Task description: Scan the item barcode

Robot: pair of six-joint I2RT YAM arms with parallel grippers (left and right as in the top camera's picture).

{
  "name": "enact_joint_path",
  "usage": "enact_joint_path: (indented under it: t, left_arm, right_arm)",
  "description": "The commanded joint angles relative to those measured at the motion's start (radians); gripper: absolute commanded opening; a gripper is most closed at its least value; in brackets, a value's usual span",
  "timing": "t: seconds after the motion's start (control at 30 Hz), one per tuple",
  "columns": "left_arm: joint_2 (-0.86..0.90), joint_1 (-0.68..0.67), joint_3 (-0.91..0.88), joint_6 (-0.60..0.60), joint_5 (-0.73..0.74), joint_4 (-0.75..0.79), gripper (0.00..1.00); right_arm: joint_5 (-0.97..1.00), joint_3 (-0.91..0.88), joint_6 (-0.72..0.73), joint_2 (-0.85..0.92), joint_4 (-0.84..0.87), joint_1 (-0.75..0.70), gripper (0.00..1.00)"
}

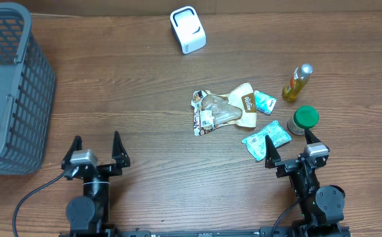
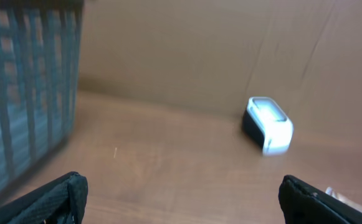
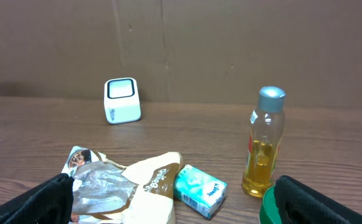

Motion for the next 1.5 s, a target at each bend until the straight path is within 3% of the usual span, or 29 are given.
enact_joint_path:
  t: [0.0, 0.23, 1.47]
  left_arm:
    - [-0.008, 0.005, -0.004, 0.069, 0.016, -0.12, 1.0]
    - [-0.008, 0.005, -0.004, 0.161, 0.038, -0.126, 1.0]
    - [-0.008, 0.005, -0.004, 0.158, 0.045, -0.124, 0.99]
  right_arm:
    - [0.009, -0.011, -0.007, -0.008, 0.006, -0.005, 1.0]
    - [0.009, -0.011, -0.007, -0.008, 0.006, -0.005, 1.0]
    - [0.009, -0.011, -0.007, -0.008, 0.006, -0.005, 1.0]
